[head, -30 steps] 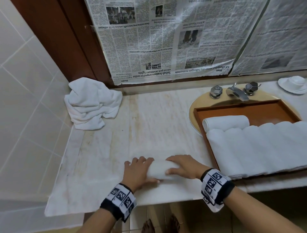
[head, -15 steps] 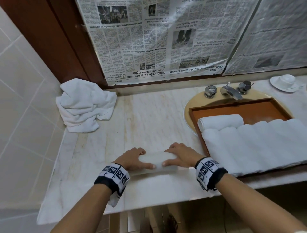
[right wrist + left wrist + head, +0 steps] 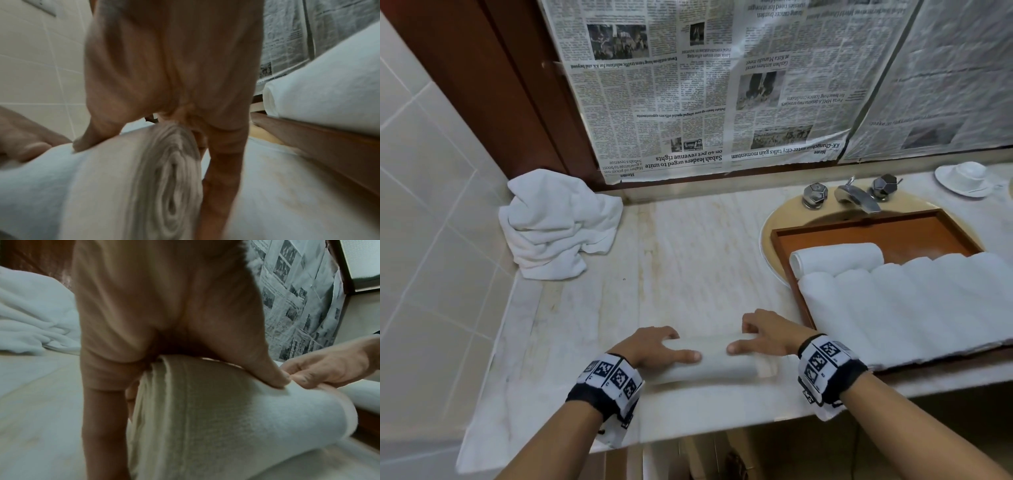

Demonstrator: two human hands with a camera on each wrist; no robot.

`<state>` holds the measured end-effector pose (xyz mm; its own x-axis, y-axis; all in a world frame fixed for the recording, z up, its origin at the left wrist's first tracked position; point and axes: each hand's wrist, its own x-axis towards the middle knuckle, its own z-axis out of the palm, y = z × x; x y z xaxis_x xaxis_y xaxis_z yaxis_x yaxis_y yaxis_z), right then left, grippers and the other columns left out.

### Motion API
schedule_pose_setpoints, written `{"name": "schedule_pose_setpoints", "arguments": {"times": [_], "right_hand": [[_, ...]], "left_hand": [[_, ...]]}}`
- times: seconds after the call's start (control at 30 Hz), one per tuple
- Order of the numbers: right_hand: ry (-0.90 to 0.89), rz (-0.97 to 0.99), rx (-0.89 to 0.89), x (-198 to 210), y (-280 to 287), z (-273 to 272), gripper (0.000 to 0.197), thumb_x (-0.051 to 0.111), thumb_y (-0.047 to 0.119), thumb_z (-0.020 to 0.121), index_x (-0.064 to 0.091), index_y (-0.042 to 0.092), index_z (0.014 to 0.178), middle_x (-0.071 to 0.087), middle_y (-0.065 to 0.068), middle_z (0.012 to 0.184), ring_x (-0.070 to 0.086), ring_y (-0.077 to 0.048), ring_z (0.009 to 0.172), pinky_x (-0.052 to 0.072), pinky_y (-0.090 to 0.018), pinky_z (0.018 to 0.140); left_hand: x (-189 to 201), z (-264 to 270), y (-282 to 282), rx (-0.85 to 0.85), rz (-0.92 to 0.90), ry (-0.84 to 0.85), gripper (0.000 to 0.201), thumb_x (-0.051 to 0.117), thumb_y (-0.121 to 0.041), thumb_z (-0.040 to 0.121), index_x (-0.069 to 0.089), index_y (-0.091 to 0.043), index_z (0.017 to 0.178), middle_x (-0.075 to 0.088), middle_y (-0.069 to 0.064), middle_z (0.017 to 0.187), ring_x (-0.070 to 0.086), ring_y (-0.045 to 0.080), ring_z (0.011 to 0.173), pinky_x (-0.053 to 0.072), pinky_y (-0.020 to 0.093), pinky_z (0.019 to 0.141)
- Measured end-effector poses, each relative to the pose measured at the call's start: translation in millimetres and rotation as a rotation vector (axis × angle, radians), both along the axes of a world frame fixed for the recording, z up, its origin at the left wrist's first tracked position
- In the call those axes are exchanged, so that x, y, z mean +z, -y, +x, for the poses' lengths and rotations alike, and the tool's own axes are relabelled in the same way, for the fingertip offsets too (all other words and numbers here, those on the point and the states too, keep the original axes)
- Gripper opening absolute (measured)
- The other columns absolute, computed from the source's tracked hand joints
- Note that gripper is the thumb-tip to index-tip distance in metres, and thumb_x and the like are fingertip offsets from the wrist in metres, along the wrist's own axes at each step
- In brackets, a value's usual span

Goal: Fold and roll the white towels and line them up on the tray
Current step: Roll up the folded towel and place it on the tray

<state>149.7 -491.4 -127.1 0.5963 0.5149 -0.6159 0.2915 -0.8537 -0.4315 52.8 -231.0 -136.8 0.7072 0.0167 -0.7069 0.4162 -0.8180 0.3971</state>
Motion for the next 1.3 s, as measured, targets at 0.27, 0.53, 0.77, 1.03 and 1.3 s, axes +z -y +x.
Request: {"name": "schedule_pose_setpoints", "arguments": {"times": [0.27,0.53,0.77,1.03,1.3], "right_hand": [[-0.149,0.047,-0.018,-1.2,14.0,-11.1,0.067,0.078,0.071,0.061,0.056,0.034,0.113,0.059,0.013,0.113,0.057,-0.009,0.102,0.048,-0.035,0.095],[-0.132,0.013,-0.009,-1.5,12.8,-25.8,0.063,0.071,0.075,0.064,0.056,0.031,0.105,0.057,0.013,0.107,0.056,-0.009,0.097,0.047,-0.034,0.086],[-0.152,0.107,-0.082,4.3,18.3,-28.9,0.056,0.082,0.062,0.063,0.059,0.032,0.104,0.062,0.011,0.106,0.059,-0.010,0.098,0.051,-0.032,0.088],[-0.115,0.166,-0.155,19.1,19.1,-33.9,0.053,0.084,0.050,0.071,0.065,0.027,0.116,0.060,0.013,0.109,0.058,-0.004,0.098,0.045,-0.018,0.080],[-0.037,0.259,-0.274,46.1,38.4,-29.5,0.062,0.085,0.055,0.067,0.065,0.034,0.122,0.059,0.020,0.115,0.057,-0.003,0.105,0.042,-0.014,0.083]], "left_hand": [[-1.5,-14.0,6.0,-0.067,0.035,0.048,0.088,0.058,-0.091,0.063,0.064,-0.026,0.122,0.050,0.000,0.122,0.053,0.020,0.113,0.043,0.030,0.092],[3.5,-18.7,7.9,-0.115,0.026,0.000,0.079,0.064,-0.087,0.064,0.063,-0.027,0.115,0.059,-0.003,0.118,0.057,0.016,0.108,0.045,0.030,0.088],[0.2,-33.2,6.7,-0.087,-0.059,-0.062,0.080,0.071,-0.085,0.057,0.055,-0.027,0.111,0.062,-0.010,0.109,0.059,0.008,0.096,0.047,0.027,0.083],[3.3,-35.2,-0.9,-0.137,-0.143,-0.044,0.074,0.065,-0.090,0.055,0.069,-0.026,0.093,0.070,-0.010,0.094,0.066,0.011,0.090,0.048,0.027,0.081],[27.8,-17.1,-10.3,-0.159,-0.255,0.174,0.054,0.069,-0.076,0.072,0.065,-0.037,0.108,0.066,-0.019,0.108,0.061,0.001,0.098,0.050,0.026,0.088]]}}
